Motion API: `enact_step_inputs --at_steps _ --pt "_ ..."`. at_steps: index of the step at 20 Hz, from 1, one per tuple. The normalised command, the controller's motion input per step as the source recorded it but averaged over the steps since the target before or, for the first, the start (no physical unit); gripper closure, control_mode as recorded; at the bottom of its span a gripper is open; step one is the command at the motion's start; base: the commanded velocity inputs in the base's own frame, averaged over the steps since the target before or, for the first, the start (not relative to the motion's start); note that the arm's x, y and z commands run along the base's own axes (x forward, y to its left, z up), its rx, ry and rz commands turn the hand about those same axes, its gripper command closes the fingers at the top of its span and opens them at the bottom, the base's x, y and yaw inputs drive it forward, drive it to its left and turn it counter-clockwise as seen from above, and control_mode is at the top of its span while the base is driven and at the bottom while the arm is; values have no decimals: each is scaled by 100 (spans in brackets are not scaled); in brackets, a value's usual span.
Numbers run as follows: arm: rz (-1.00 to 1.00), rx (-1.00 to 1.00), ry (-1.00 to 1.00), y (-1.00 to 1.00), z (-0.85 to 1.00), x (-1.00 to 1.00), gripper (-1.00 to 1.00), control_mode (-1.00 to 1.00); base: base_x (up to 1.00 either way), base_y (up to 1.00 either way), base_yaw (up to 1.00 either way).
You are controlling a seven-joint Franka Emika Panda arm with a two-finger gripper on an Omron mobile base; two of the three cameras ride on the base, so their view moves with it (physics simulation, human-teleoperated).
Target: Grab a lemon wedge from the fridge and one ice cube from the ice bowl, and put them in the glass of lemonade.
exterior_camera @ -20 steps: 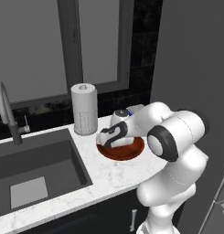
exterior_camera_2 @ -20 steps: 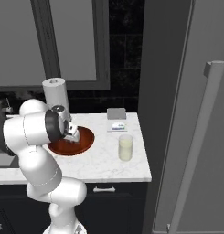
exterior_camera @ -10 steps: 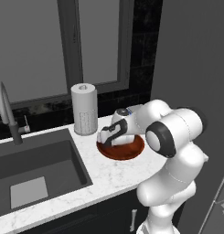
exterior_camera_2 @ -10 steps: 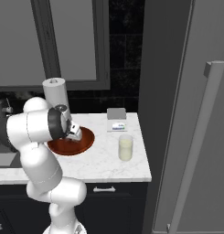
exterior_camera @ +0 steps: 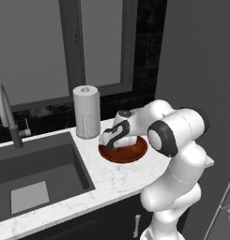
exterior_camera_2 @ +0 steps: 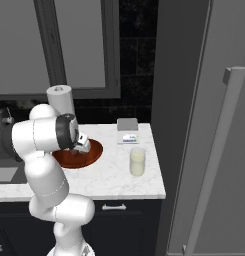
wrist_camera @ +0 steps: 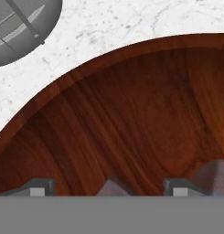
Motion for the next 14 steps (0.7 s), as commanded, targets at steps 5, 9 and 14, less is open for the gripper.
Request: enact_step_inputs --at_steps 5,9,14 --pt "0 0 2 0 -3 -2 -100 -100 0 0 0" --pt "0 0 0 0 0 -8 -100 -100 0 0 0" --pt "0 0 0 0 0 0 -100 -100 0 0 0"
